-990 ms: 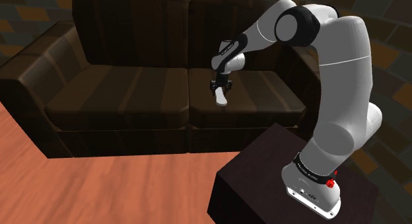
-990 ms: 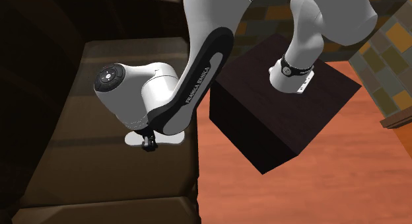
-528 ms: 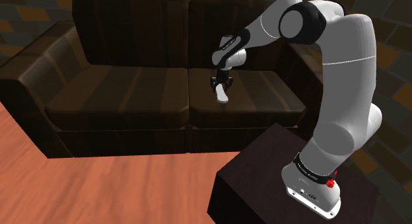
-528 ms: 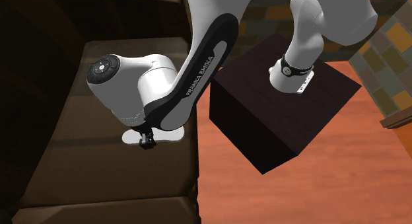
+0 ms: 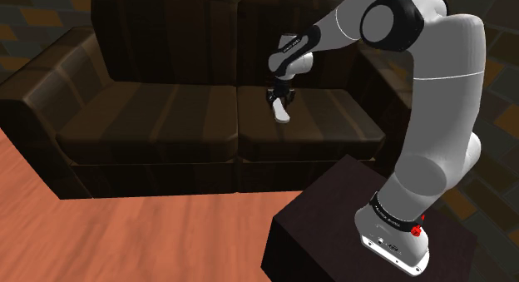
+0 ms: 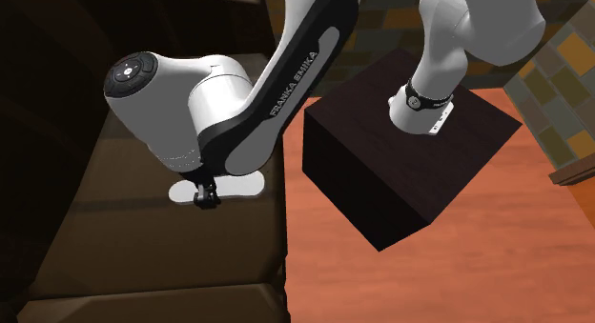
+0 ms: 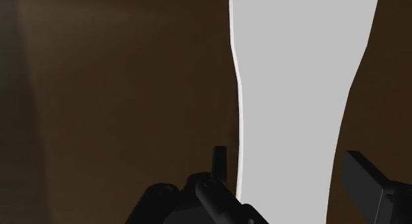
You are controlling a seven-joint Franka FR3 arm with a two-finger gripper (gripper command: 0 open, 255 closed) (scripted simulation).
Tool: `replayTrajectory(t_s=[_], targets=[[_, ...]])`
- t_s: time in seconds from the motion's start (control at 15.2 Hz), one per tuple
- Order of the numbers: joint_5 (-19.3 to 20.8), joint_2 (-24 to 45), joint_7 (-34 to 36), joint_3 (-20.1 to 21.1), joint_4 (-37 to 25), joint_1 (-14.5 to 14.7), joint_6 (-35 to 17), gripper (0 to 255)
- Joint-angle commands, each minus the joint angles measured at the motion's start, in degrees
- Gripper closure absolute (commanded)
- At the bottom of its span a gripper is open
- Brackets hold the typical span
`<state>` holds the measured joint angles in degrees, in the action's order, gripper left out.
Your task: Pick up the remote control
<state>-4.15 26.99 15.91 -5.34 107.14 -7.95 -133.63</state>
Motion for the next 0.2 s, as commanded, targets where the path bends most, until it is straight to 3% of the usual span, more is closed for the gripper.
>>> replayTrajectory(t_s=[0.0,0.13], targets=[[0.15,-0.96,0.11,-0.08,-0.33,0.06,1.29,255],[0.16,-1.04,0.11,-0.09,-0.34,0.06,1.38,255]])
